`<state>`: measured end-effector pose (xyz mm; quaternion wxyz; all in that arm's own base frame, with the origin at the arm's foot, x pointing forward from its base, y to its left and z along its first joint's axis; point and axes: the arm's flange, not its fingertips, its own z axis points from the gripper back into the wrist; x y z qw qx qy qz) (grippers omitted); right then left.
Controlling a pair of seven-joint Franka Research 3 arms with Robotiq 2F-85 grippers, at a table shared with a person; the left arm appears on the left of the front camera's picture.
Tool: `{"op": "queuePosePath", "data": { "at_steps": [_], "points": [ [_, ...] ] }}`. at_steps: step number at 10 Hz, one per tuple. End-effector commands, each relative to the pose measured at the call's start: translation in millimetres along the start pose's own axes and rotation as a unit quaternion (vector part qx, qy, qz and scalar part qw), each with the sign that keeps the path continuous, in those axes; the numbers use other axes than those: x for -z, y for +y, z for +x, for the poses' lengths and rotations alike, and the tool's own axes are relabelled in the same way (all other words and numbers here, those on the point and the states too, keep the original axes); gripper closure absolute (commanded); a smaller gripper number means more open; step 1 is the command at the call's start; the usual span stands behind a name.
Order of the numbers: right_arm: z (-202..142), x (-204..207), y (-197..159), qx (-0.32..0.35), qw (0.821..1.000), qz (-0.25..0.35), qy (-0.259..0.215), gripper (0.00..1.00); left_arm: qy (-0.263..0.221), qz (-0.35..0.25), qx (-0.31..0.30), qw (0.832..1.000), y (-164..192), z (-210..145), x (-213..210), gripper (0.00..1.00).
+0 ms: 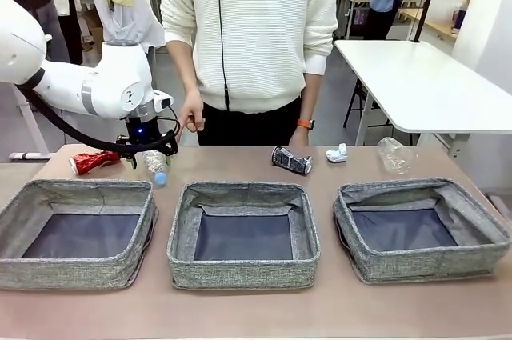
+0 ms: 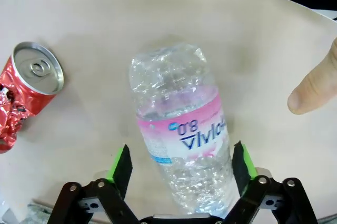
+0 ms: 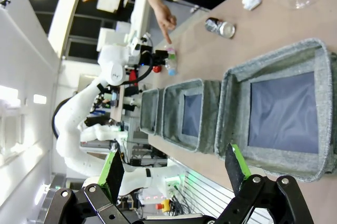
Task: Sort the waste into the appropriate baskets.
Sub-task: Pick up the waste item pointed out by the person.
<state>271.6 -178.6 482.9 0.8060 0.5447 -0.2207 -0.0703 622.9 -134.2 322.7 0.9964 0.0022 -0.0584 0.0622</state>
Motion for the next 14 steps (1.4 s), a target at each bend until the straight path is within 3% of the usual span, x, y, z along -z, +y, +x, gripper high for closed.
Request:
{"op": "queuePosePath", "data": {
  "at_steps": [1, 2, 4, 5, 12, 14],
  "points": [
    [2.0, -0.7, 1.3, -0.014, 1.0, 0.01, -0.005, 0.0, -0.005, 0.002, -0.012, 1.0, -1.6, 2.0, -1.7, 0.58],
    [2.0, -0.7, 1.3, -0.014, 1.0, 0.01, -0.005, 0.0, -0.005, -0.003, -0.017, 1.0, 0.9, 3.7, -2.8, 1.0],
    [2.0, -0.7, 1.3, -0.014, 1.0, 0.01, -0.005, 0.0, -0.007, -0.005, -0.031, 0.999, 3.4, 5.7, -4.7, 1.0],
    [2.0, -0.7, 1.3, -0.014, 1.0, 0.01, -0.005, 0.0, 0.015, -0.009, -0.033, 0.999, 2.8, 6.1, -5.0, 0.83],
    [2.0, -0.7, 1.3, -0.014, 1.0, 0.01, -0.005, 0.0, -0.007, -0.016, -0.061, 0.998, 17.3, 10.8, -22.3, 0.83],
    [2.0, -0.7, 1.3, -0.014, 1.0, 0.01, -0.005, 0.0, -0.039, -0.032, -0.072, 0.996, 38.1, 5.1, -84.2, 0.83]
  ]
}}
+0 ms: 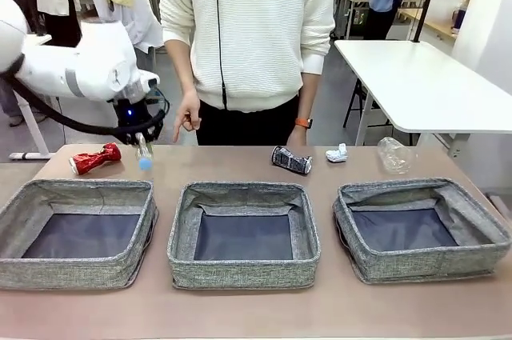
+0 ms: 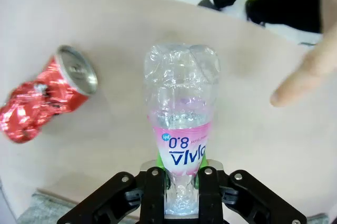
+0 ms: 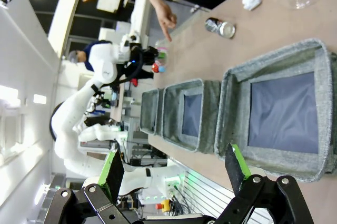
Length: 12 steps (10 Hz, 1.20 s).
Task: Sort the waste into the appropriate baskets.
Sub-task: Pick up the waste item pointed out by the person.
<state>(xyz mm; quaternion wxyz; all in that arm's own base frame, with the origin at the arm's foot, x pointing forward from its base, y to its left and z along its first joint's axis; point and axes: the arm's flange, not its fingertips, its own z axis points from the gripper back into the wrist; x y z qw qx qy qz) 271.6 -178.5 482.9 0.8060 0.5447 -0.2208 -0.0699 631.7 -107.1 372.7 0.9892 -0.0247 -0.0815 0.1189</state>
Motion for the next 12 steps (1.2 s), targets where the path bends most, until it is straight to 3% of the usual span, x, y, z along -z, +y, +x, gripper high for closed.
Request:
{"op": "queuePosePath", "data": {
  "at_steps": [1, 2, 3, 4, 6, 7, 8, 10, 11, 12],
  "points": [
    [2.0, -0.8, 1.3, -0.013, 1.0, 0.01, -0.005, 0.0, 0.001, -0.012, -0.038, 0.999, 28.5, -23.7, -97.0, 0.83],
    [2.0, -0.8, 1.3, -0.013, 1.0, 0.01, -0.005, 0.0, 0.054, -0.047, -0.052, 0.996, 39.5, -47.9, -148.7, 0.83],
    [2.0, -0.8, 1.3, -0.013, 1.0, 0.01, -0.005, 0.0, 0.087, -0.037, -0.055, 0.994, 43.4, -80.7, -189.3, 0.83],
    [2.0, -0.8, 1.3, -0.013, 1.0, 0.01, -0.005, 0.0, 0.06, -0.016, -0.038, 0.997, 41.4, -124.5, -216.4, 0.83],
    [2.0, -0.8, 1.3, -0.013, 1.0, 0.01, -0.005, 0.0, -0.003, -0.021, -0.003, 1.0, 42.2, -185.6, -227.6, 0.83],
    [2.0, -0.8, 1.3, -0.013, 1.0, 0.01, -0.005, 0.0, -0.014, -0.053, 0.008, 0.998, 48.2, -189.5, -224.1, 0.83],
    [2.0, -0.8, 1.3, -0.013, 1.0, 0.01, -0.005, 0.0, 0.041, -0.017, -0.017, 0.999, 38.9, -165.0, -249.9, 0.83],
    [2.0, -0.8, 1.3, -0.013, 1.0, 0.01, -0.005, 0.0, 0.041, -0.017, -0.017, 0.999, 38.9, -165.0, -249.9, 0.83],
    [2.0, -0.8, 1.3, -0.013, 1.0, 0.01, -0.005, 0.0, 0.021, -0.018, -0.011, 1.0, 40.4, -186.0, -246.6, 0.78],
    [2.0, -0.8, 1.3, -0.013, 1.0, 0.01, -0.005, 0.0, 0.016, -0.033, -0.023, 0.999, 10.2, -185.0, -254.9, 0.78]
  ]
}}
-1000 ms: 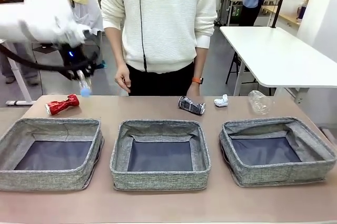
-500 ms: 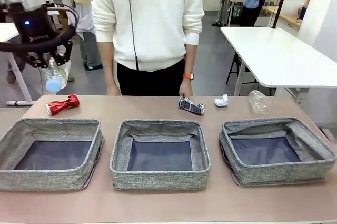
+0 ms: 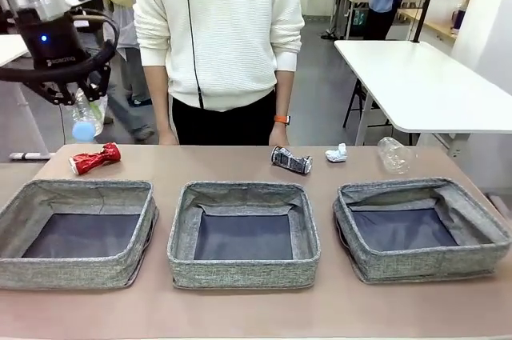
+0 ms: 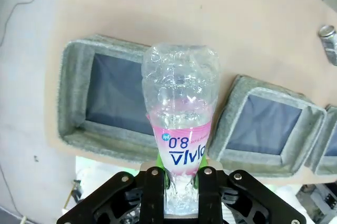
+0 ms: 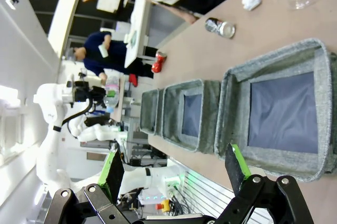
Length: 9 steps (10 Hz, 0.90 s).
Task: Sort the waste into the appropriate baskets.
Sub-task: Pick up the waste item pointed out by the person.
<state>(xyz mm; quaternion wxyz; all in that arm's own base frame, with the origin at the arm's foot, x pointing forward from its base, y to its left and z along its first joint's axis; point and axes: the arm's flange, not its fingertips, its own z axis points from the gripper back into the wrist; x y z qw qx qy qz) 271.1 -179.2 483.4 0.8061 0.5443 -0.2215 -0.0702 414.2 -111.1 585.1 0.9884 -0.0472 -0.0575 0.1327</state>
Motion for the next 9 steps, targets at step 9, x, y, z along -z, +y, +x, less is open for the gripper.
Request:
{"op": "queuePosePath", "data": {
  "at_steps": [9],
  "points": [
    [2.1, 0.1, 1.0, -0.013, 1.0, 0.01, -0.004, 0.0, 0.027, -0.002, 0.034, 0.999, -306.4, -62.5, -171.5, 0.78]
  ]
}}
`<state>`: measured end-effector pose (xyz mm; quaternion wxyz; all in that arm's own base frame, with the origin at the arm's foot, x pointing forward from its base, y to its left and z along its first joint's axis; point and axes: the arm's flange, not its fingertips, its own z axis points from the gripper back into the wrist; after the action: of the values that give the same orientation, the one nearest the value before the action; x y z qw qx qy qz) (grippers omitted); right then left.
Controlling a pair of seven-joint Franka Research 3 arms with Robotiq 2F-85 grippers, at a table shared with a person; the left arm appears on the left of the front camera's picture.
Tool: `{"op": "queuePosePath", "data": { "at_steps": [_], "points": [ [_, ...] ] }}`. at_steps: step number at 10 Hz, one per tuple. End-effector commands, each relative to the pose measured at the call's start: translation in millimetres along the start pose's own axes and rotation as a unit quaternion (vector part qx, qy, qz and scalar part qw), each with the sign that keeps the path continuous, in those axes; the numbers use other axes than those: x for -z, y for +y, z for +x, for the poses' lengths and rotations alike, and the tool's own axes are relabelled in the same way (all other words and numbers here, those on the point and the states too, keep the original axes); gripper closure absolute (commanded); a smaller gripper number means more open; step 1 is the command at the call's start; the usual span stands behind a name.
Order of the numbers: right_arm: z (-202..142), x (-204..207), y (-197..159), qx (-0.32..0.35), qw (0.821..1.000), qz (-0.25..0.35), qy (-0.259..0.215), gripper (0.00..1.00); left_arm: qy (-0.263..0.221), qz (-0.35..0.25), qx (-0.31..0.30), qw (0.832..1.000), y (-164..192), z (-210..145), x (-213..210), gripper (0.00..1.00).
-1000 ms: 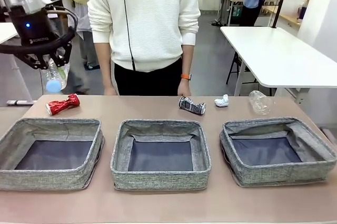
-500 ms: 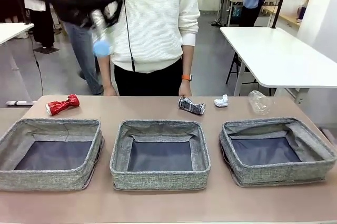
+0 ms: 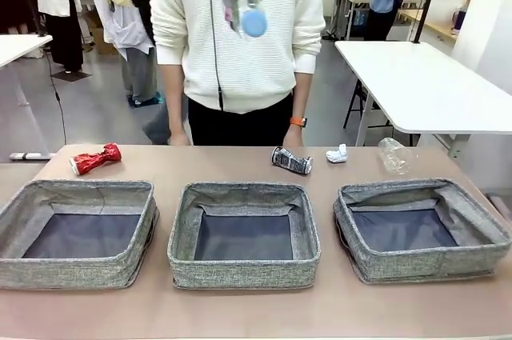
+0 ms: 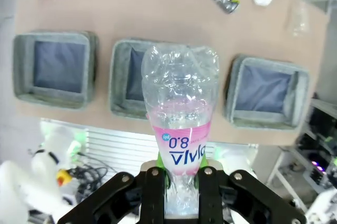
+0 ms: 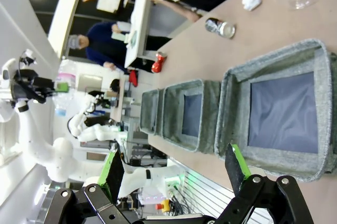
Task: Sort the waste into the appropriate baskets.
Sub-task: Pick up the waste item pointed out by the person, then place the picked waste into the Fabric basket indicated by the person.
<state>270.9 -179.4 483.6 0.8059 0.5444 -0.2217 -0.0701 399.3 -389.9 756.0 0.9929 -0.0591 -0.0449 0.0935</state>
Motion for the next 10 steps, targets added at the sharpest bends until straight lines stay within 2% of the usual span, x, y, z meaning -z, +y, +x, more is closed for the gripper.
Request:
{"op": "queuePosePath", "data": {
  "at_steps": [1, 3, 4, 10],
  "points": [
    [2.2, 0.4, 0.9, -0.013, 1.0, 0.01, -0.004, 0.0, 0.007, 0.006, 0.001, 1.0, -31.5, 8.4, -17.4, 0.78],
    [2.2, 0.4, 0.9, -0.013, 1.0, 0.01, -0.004, 0.0, 0.009, -0.011, -0.005, 1.0, -43.6, 7.6, -14.3, 0.78],
    [2.2, 0.4, 0.9, -0.013, 1.0, 0.01, -0.004, 0.0, 0.014, -0.004, 0.008, 1.0, -21.1, -0.4, 8.6, 0.78],
    [2.2, 0.4, 0.9, -0.013, 1.0, 0.01, -0.004, 0.0, 0.014, -0.004, 0.008, 1.0, -21.1, -0.4, 8.6, 0.78]
  ]
}}
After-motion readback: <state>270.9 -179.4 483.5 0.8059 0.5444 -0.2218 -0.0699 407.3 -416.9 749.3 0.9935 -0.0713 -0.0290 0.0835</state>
